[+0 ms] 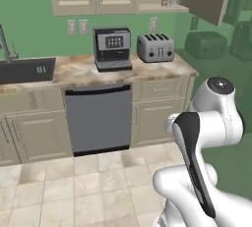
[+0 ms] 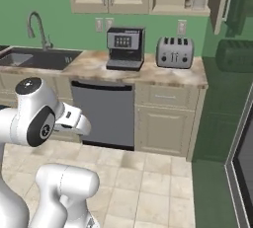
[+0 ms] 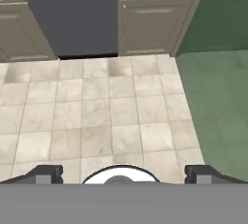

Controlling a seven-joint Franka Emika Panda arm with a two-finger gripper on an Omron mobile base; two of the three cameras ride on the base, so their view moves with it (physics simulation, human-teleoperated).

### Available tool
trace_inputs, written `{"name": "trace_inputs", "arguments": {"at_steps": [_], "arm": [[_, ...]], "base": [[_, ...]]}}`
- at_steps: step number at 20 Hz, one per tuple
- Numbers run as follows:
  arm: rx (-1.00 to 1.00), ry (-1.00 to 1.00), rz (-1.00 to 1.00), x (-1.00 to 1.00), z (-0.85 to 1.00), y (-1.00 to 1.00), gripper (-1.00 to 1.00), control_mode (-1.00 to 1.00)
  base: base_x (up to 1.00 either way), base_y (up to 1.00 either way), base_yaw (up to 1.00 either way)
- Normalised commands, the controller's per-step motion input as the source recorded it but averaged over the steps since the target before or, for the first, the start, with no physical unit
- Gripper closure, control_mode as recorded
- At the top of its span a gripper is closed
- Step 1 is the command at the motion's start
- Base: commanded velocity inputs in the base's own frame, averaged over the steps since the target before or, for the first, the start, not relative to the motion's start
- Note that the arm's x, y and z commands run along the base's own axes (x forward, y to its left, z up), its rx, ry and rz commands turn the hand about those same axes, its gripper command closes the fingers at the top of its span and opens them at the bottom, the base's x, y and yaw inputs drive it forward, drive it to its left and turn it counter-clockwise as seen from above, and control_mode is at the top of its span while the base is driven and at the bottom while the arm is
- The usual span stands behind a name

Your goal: There is a bowl on the dining counter. Grab a lemon wedge from the fridge and place it in the bowl. Then get the liquor bottle and glass cup from the cabinet and place them next to the bowl.

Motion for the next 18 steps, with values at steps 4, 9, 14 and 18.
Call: {"name": "trace_inputs", "arguments": {"at_steps": [4, 9, 14, 18], "arm": [[0.00, 0.00, 0.00, 0.00, 0.00, 0.00, -1.00, 1.00], [0.00, 0.00, 0.00, 0.00, 0.00, 0.00, -1.00, 1.00], [0.00, 0.00, 0.00, 0.00, 0.00, 0.00, -1.00, 1.00], [0.00, 0.00, 0.00, 0.00, 0.00, 0.00, -1.00, 1.00]], "base": [[1.00, -0.33, -0.21], [1.00, -0.31, -0.23], [0.98, -0.35, -0.23], [0.90, -0.39, -0.21]]}}
